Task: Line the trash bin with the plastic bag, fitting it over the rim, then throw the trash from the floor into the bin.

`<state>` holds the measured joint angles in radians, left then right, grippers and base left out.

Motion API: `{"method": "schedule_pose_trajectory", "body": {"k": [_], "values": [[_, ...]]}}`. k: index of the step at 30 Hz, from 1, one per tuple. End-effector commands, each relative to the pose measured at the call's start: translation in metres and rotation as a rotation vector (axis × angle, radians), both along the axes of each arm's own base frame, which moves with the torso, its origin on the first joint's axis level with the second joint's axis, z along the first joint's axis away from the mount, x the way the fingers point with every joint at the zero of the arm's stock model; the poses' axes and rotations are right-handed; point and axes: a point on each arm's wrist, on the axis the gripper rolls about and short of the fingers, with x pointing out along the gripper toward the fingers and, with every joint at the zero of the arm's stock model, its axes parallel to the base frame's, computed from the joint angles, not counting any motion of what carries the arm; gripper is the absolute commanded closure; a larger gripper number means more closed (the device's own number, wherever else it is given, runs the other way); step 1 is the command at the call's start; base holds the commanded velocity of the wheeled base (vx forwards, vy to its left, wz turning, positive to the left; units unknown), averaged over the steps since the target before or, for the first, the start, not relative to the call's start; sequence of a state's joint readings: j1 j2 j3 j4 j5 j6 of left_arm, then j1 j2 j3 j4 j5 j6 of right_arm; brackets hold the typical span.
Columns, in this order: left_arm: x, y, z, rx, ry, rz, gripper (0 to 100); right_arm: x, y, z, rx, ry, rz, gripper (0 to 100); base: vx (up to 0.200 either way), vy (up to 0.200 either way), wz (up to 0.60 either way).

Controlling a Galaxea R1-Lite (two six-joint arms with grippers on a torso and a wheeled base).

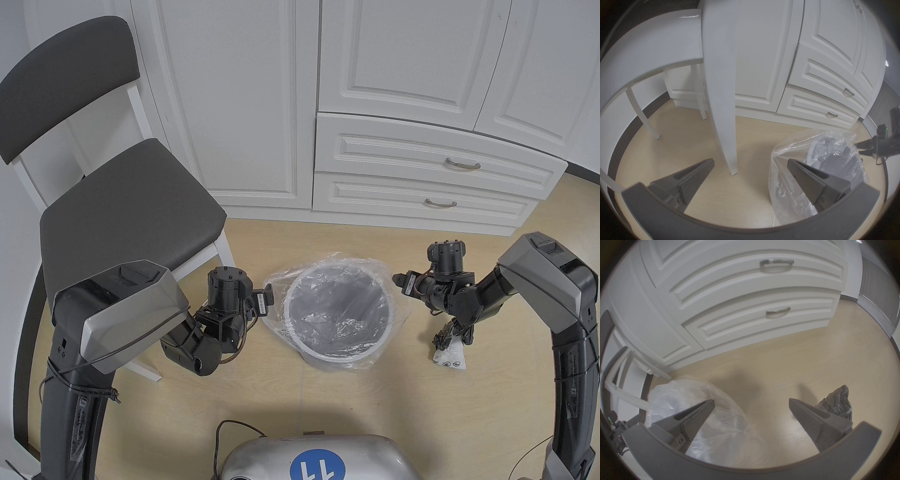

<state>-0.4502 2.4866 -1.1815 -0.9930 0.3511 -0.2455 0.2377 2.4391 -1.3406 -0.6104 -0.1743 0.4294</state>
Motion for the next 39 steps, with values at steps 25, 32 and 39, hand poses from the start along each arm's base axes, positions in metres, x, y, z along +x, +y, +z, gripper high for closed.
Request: {"method": "schedule_pose_trajectory", "body": {"k": [25,32,39], "values": [[0.015,-0.006,-0.027,-0.049,0.015,0.019,0,0.000,0.007,-0.018,0.031,0.095,-0.009,0,0.000,0.000,0.00],[0.017,-0.009,-0.058,-0.039,0.083,0.026,0,-0.009,0.018,-0.004,0.034,0.081,0.016,0,0.000,0.000,0.00],[0.021,-0.007,-0.073,-0.018,0.125,0.035,0,-0.006,0.016,-0.019,0.024,0.109,0.011,0,0.000,0.000,0.00]]}}
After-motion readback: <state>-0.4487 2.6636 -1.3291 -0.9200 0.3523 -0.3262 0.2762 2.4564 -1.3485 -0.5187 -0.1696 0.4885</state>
